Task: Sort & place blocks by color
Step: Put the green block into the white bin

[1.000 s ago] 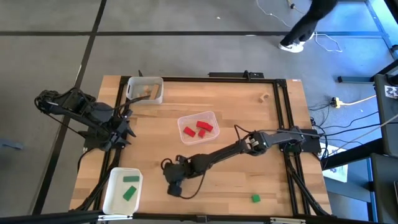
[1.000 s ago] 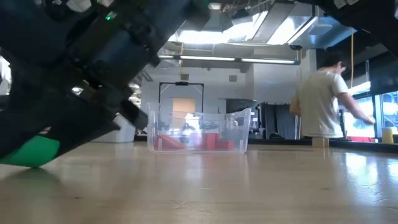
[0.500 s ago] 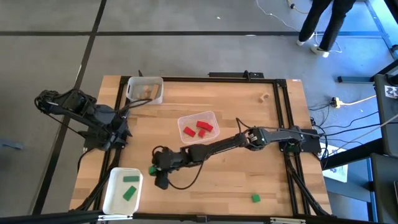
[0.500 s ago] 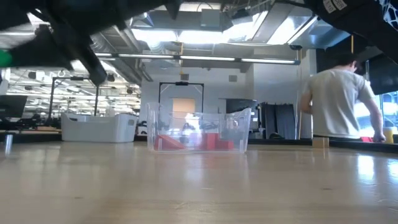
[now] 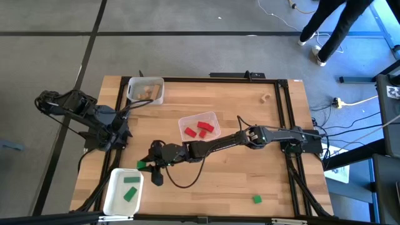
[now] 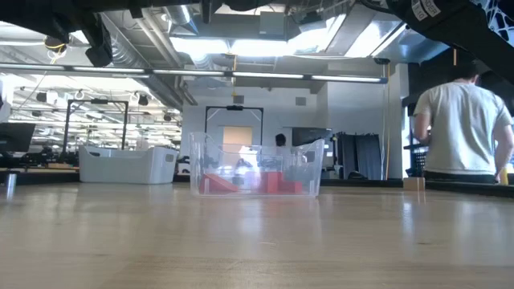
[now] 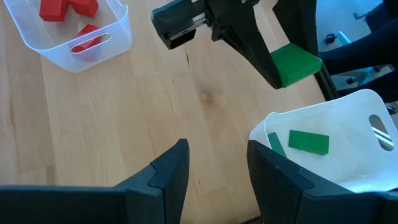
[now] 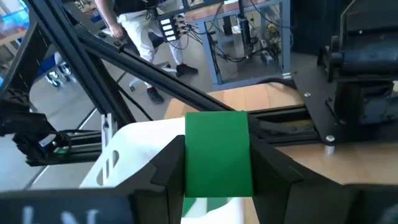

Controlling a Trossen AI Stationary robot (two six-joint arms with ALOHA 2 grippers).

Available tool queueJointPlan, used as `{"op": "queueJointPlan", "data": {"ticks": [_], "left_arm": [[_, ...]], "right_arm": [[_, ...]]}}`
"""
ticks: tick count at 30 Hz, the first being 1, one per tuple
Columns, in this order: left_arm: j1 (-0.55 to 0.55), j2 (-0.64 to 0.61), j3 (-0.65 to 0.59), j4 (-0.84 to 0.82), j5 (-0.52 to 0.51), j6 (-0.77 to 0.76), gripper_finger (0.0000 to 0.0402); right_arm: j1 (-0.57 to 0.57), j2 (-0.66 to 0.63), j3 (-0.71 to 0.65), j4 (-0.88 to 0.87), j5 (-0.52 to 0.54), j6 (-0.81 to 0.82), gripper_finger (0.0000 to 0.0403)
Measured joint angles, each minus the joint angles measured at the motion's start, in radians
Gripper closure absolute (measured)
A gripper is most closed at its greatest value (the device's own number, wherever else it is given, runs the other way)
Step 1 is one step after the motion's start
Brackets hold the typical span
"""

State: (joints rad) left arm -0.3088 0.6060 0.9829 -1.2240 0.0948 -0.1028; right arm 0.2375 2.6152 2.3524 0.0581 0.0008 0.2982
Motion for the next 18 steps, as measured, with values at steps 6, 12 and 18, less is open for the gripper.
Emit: {"op": "queueJointPlan", "data": {"ticks": [6,12,18], "left_arm": [[0.000,0.000,0.000,0.000,-0.002,0.000,0.0249],[0.000,0.000,0.000,0.005,-0.001,-0.050,0.0249],[0.000,0.000,0.000,0.005,0.000,-0.154,0.0249]], "right_arm": [[0.000,0.000,0.000,0.014,-0.037,-0.088,0.0272],[0.001,-0.001,-0.008,0.012,-0.015,-0.098,0.0272],[0.000,-0.001,-0.008,0.010,0.053,-0.135,0.0272]]}}
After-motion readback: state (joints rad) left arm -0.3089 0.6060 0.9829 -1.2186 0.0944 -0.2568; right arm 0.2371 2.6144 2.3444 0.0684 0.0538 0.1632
